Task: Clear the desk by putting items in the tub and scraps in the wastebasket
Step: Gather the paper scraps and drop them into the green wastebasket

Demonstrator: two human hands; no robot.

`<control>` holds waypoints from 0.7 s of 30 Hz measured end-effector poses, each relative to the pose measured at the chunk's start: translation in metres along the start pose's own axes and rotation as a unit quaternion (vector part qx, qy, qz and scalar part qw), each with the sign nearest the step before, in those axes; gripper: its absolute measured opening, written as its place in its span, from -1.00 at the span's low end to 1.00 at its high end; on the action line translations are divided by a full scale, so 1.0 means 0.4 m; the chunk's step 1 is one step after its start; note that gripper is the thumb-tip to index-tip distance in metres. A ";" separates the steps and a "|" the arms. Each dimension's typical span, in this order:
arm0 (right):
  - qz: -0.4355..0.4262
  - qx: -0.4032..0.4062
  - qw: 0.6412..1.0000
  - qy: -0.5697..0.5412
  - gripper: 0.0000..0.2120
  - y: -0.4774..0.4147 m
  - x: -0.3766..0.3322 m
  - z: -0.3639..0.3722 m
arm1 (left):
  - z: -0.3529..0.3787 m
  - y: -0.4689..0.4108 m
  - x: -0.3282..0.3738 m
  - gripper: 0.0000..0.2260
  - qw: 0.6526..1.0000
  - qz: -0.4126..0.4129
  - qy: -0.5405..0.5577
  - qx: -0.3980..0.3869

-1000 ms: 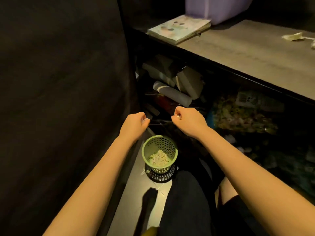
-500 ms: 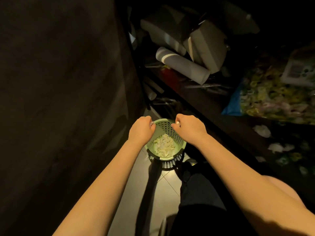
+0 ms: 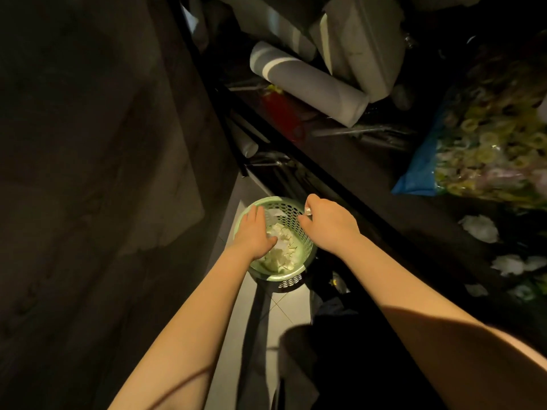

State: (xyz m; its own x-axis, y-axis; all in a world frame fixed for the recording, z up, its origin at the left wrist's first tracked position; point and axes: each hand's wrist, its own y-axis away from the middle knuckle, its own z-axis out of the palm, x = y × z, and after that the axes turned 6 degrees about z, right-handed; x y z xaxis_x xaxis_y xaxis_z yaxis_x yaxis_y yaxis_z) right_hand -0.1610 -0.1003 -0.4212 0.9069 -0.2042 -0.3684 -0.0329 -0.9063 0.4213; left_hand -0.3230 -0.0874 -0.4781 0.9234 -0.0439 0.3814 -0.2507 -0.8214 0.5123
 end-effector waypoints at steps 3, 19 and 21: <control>0.011 -0.032 0.999 -0.013 -0.88 -0.020 0.013 0.014 | 0.009 -0.006 -0.028 -0.29 0.999 -0.012 -0.042 -0.025; -0.028 -0.117 0.992 0.035 -0.53 -0.157 -0.079 0.205 | -0.067 0.012 -0.132 -0.52 0.996 0.015 -0.073 0.045; -0.039 -0.134 0.990 0.023 -0.41 -0.166 -0.077 0.226 | -0.065 0.010 -0.136 -0.51 0.996 0.022 -0.063 0.056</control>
State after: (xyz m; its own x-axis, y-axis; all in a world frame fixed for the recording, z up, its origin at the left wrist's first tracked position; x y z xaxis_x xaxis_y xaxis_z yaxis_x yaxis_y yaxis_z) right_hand -0.2247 -0.0674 -0.5126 0.9210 -0.1144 -0.3725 0.1451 -0.7865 0.6003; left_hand -0.3819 -0.0735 -0.4769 0.9430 -0.1465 0.2987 -0.2642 -0.8755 0.4047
